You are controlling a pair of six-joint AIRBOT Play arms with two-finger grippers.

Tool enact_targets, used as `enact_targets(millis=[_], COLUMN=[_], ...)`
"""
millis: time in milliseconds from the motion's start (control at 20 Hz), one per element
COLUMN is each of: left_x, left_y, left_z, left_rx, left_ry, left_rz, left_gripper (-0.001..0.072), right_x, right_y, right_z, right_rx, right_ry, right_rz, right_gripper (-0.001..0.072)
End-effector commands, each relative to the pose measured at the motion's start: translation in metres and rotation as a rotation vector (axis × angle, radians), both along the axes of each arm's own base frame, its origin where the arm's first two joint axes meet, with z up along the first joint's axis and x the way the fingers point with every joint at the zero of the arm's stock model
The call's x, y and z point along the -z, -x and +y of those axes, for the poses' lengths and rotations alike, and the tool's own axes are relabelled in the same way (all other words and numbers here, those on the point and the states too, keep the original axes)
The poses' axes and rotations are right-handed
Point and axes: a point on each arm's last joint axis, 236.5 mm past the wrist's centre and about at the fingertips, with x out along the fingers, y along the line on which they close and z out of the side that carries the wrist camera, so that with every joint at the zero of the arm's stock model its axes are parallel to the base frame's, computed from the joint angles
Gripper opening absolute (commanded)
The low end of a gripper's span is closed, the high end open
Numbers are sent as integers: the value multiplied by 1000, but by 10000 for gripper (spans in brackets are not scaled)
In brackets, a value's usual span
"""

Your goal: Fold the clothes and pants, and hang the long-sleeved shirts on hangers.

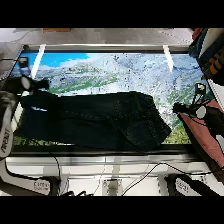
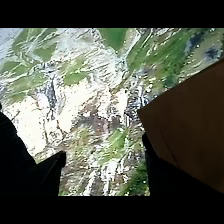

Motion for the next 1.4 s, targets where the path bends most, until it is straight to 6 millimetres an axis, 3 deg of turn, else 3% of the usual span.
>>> enact_targets(millis=[0,100,200,300,450,500,600,750,850,900,1000,1100,1200,1250,1300,1350], left_x=[43,66,86,95,93,92,94,85,52,22,-49,-121,-174,-189,-194,-184], left_y=[-15,-16,-8,-2,3,4,10,7,-14,-31,-65,-81,-75,-66,-54,-38], left_z=[-41,-38,-21,-7,12,15,17,16,12,9,-2,-15,-16,-12,-2,14], left_rx=[-2,-23,-85,-100,-134,-159,-165,-164,-157,-148,-117,-87,-87,-100,-130,-175], left_ry=[46,35,10,-50,-126,-124,-130,-131,-128,-124,-114,-105,-101,-103,-107,-112], left_rz=[41,100,194,253,267,267,292,278,186,100,-99,-281,-378,-385,-357,-282], left_gripper=[636,637,636,635,499,412,23,22,21,20,20,21,19,18,18,18], right_x=[0,0,0,0,0,0,0,0,0,0,-1,-1,0,0,0,0], right_y=[-1,-1,-1,-1,-1,-1,-1,-1,-1,-1,-1,-1,-1,-1,-1,-1], right_z=[0,-1,-1,-1,-1,-1,-1,-1,-1,-1,-1,-1,-1,-1,-1,-1], right_rx=[0,0,-1,-1,-1,-1,-1,-1,-1,-1,0,-1,0,0,0,0], right_ry=[1,2,3,3,3,3,3,3,3,3,3,3,3,3,3,3], right_rz=[-4,-3,-4,-4,-4,-4,-4,-4,-4,-4,-5,-5,-4,-4,-4,-4], right_gripper=[554,553,554,554,553,554,554,553,554,554,554,554,554,554,553,553])
